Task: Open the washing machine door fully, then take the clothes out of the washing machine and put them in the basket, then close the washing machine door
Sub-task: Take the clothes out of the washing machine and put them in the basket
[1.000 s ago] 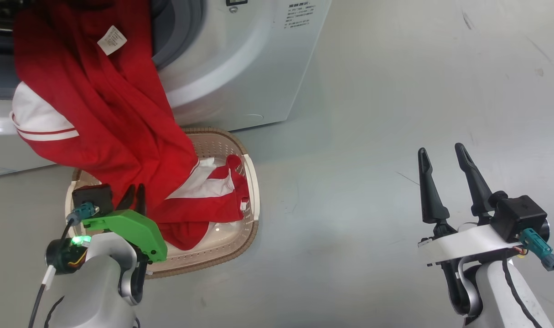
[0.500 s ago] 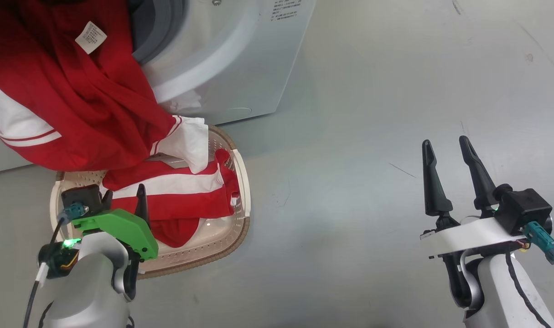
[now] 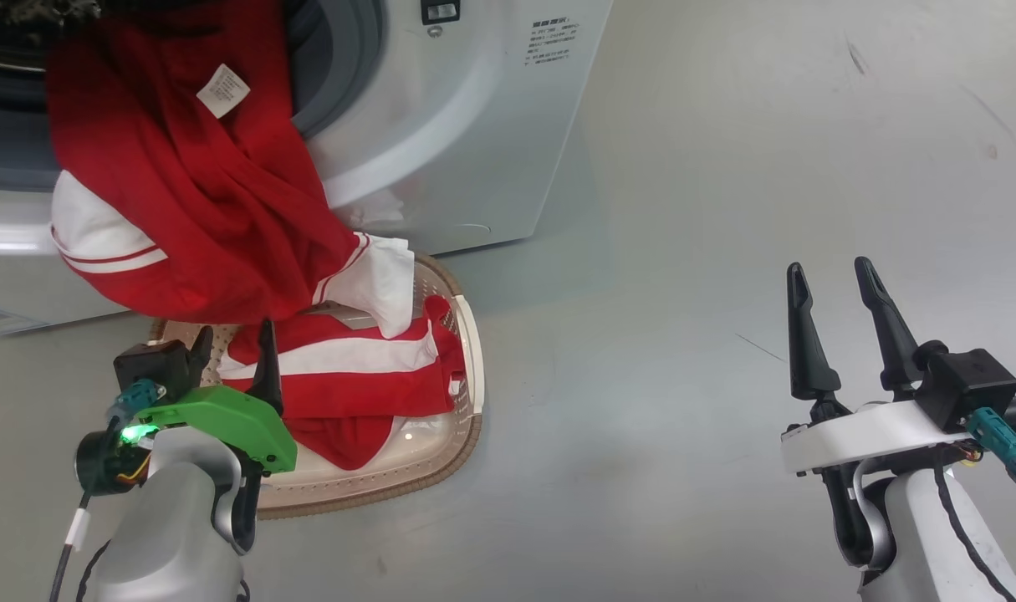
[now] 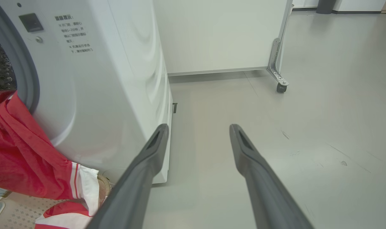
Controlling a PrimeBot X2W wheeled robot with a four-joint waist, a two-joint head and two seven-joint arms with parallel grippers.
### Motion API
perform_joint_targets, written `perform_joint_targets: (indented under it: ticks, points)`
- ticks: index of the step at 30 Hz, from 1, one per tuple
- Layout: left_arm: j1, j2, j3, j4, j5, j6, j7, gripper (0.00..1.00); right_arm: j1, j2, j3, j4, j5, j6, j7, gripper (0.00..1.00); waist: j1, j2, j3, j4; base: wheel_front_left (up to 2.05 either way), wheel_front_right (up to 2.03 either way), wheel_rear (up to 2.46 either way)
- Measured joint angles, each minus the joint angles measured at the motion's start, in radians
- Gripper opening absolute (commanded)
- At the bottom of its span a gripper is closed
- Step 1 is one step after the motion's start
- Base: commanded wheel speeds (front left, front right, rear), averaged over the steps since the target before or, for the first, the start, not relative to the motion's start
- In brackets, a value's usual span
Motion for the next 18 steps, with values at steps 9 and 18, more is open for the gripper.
perform_joint_targets:
  ticks: [9,18]
  points:
    - [0.010,-0.004,-0.012,-0.109,0.036,-0.010,-0.012,1.00,0.009,-0.024,-0.001,0.029,-0.021,0.002,0.000,1.00,0.0000,0.0000,-0.061,0.058,0.00,0.00,0.00]
    - [0.105,-0.005,-0.016,-0.252,0.094,-0.002,-0.012,1.00,0.054,-0.024,0.013,0.061,-0.036,0.006,0.000,1.00,0.0000,0.0000,-0.154,0.117,0.00,0.00,0.00]
